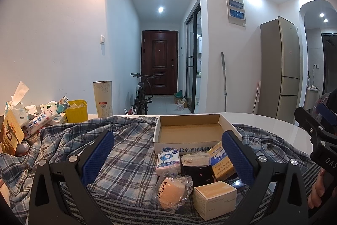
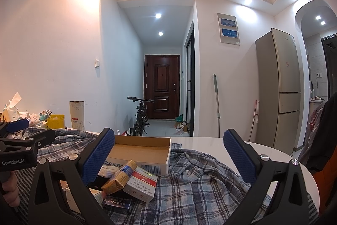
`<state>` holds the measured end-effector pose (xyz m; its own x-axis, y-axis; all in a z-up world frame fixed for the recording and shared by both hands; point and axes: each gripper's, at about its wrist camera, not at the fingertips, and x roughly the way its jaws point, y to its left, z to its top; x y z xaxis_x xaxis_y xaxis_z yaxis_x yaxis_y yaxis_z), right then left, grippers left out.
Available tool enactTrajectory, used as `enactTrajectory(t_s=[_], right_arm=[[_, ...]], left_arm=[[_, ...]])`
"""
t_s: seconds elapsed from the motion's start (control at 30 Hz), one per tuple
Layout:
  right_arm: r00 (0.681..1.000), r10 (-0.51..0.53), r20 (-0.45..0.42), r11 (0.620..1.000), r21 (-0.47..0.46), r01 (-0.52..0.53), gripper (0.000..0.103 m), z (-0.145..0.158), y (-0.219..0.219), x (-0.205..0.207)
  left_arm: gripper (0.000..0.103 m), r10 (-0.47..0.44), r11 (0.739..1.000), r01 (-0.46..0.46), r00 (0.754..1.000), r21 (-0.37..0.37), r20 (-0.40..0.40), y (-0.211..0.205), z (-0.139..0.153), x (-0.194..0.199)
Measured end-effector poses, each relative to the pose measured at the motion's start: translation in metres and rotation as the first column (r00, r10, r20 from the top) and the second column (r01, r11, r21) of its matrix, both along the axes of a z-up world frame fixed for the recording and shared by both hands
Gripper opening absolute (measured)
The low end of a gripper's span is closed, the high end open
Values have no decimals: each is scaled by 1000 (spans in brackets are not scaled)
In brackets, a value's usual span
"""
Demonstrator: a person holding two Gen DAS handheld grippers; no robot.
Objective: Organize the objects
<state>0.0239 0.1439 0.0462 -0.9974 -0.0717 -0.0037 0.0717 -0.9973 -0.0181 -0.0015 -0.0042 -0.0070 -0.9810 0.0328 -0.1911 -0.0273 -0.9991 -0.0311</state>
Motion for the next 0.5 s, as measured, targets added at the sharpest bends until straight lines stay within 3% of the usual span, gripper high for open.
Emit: enactTrajectory(t_s=[0.1, 0.23, 0.33, 0.43, 0.5], right_arm=[[997, -67, -33, 998, 9, 68, 103, 0, -1, 6], [995, -69, -71, 997, 13, 70, 103, 0, -2, 14], [994, -92, -60, 996, 15, 93, 103, 2, -2, 12], [989, -142, -25, 989, -45, 141, 103, 12, 3, 12], [997, -79, -5, 990, -117, 78, 103, 19, 9, 16]], left_arm=[[103, 3, 1000, -3, 1000, 8, 15, -3, -1, -2], [103, -2, 1000, 2, 1000, 15, -14, -5, 1, 6], [103, 29, 998, -31, 999, -46, -33, 2, 7, 13], [103, 22, 996, -26, 998, -90, -53, 6, 17, 23], [103, 17, 995, -22, 998, -94, -58, 6, 25, 32]])
